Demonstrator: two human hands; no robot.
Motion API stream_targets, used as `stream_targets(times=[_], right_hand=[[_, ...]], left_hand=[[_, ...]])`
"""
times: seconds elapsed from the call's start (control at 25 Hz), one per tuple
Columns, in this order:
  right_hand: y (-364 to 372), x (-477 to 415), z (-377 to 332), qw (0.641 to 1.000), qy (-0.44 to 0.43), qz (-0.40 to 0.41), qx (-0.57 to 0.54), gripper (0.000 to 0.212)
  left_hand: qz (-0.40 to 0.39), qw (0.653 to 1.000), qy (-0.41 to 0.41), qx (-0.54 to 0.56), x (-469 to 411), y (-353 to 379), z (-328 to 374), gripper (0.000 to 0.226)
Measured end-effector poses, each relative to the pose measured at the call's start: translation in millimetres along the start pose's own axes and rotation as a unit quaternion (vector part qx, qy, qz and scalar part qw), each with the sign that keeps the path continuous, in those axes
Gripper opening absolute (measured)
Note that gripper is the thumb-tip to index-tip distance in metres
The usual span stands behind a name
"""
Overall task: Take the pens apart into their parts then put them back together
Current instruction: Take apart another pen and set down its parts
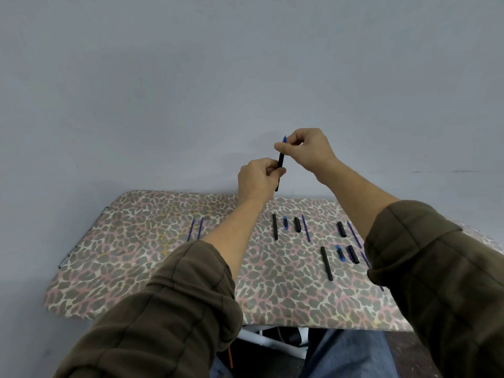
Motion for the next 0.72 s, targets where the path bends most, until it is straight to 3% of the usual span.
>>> stream_targets(times=[0.08, 0.16, 0.28, 0.44, 0.56, 0.72], right_hand=[[-7.9, -1.4, 11.8, 0.998, 0.024, -0.021, -0.057, 0.049], [-23.6, -6.8, 35.1, 0.996, 0.058, 0.001, -0.07, 0.048], [-48.6, -20.4, 89.3, 0.989, 0.102, 0.062, 0.091, 0.029], [-61.8, -21.8, 166.6, 0.925, 0.189, 0.019, 0.328, 0.014], [-65.1, -16.7, 206.5, 0.878, 0.218, 0.01, 0.425, 0.021], [-59.3, -18.6, 221.4, 0.846, 0.215, 0.001, 0.489, 0.027]], left_hand=[[0.007, 1.0, -0.005, 0.01, 1.1, 5.1, -2.4, 0.012], [0.005, 1.0, -0.011, 0.018, 3.2, 15.8, -6.4, 0.014], [-0.012, 1.0, -0.017, 0.024, 5.9, 35.3, -11.0, 0.015], [-0.026, 0.999, -0.015, 0.024, 4.6, 58.2, -14.8, 0.017], [-0.044, 0.999, -0.014, 0.024, 0.3, 73.5, -14.8, 0.018], [-0.05, 0.998, -0.016, 0.034, -6.8, 83.5, -16.1, 0.02]])
Point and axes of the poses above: each hand's wrist, its own x-axis away from the middle knuckle, its own y-axis out of the palm, z = x × y, the point moved 7 cm from there along -x, towards the middle knuckle, and after that the axes turned 10 degrees about y, right-handed, at the moved point
